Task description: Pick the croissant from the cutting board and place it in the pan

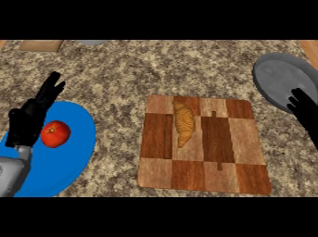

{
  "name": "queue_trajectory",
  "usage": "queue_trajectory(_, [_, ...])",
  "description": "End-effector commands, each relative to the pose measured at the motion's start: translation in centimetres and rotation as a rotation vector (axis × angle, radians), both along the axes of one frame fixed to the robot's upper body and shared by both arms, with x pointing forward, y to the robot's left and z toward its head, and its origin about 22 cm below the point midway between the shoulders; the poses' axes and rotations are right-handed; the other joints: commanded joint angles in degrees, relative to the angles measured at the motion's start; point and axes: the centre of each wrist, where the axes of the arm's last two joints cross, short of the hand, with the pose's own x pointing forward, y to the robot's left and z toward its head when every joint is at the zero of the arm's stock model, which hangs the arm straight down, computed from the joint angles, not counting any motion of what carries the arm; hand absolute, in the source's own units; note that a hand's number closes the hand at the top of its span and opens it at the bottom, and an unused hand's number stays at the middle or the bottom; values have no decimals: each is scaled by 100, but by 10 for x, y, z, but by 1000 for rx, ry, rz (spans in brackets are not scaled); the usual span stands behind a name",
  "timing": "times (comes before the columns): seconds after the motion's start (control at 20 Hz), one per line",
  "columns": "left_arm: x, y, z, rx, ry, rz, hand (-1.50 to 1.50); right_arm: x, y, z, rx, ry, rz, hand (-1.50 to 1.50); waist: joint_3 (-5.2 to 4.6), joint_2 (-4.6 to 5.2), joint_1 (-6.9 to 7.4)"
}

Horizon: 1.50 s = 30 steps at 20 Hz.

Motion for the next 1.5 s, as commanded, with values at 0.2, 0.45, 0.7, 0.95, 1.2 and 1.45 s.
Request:
queue_trajectory(0.2, [22, -36, 30, -149, -125, -37, 0, 48, 97, 24, -65, -6, 616, 150, 210, 195, 641])
queue_trajectory(0.45, [19, -28, 17, -227, -58, 26, 0, 69, 112, 41, -298, -376, 561, -150, 214, 107, 170])
queue_trajectory(0.7, [6, -32, -8, -224, -63, 44, 0, 81, 76, 70, -462, -523, 552, -150, 202, 90, -13])
queue_trajectory(0.95, [7, -20, -3, -239, -56, 57, 0, 92, 78, 147, -666, -443, 686, -150, 192, 77, -26])
queue_trajectory(1.2, [-3, -36, 6, -235, -59, 45, 0, 97, 117, 203, -891, -345, 735, -150, 190, 52, 74])
queue_trajectory(1.45, [-8, -35, 4, -236, -51, 60, 0, 108, 172, 230, -915, -366, 746, -150, 196, 64, 53])
